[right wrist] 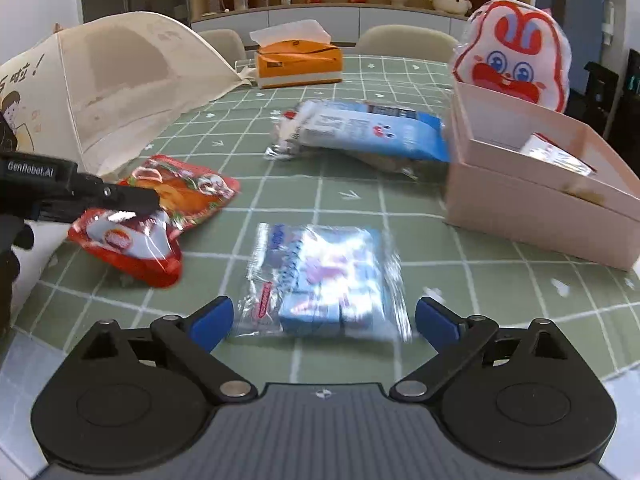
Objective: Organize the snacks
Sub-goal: 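Grasp the blue Peppa Pig candy packet with the right gripper while the left holds the red packet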
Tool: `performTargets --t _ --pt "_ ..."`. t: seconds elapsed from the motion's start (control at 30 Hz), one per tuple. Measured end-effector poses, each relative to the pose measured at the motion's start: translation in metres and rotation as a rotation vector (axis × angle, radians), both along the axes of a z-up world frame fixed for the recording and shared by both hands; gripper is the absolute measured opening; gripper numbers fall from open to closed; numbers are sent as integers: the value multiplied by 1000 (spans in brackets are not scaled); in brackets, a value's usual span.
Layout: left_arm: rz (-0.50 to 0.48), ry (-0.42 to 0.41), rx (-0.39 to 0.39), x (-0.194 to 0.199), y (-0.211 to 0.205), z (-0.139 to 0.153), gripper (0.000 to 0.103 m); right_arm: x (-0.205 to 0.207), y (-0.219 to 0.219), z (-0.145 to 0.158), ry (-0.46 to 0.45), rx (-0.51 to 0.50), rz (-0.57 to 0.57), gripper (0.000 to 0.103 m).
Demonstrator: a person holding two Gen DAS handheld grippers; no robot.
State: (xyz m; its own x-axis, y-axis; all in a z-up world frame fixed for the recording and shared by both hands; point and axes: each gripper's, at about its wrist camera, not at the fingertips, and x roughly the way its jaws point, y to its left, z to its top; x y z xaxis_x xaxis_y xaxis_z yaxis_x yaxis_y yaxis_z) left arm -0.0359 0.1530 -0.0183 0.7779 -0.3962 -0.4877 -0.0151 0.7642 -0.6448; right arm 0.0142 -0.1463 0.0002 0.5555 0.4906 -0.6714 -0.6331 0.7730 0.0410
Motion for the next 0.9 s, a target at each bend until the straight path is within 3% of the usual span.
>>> performTargets --t 0.43,0.57,0.73,0.8,0.9 --pt "0 1 0 0 0 0 34 -1 -5 1 33 -30 -2 103" --pt "-1 -1 7 0 0 1 34 2 -14 2 32 -47 -65 102" --pt "-2 -10 33 -2 -3 4 34 1 -27 5 -109 -146 -223 98" --pt "-2 -13 42 -3 -5 5 34 1 -33 10 -126 -117 -241 97" --pt "-2 -16 49 -4 -7 7 33 8 -38 16 -44 27 -250 97"
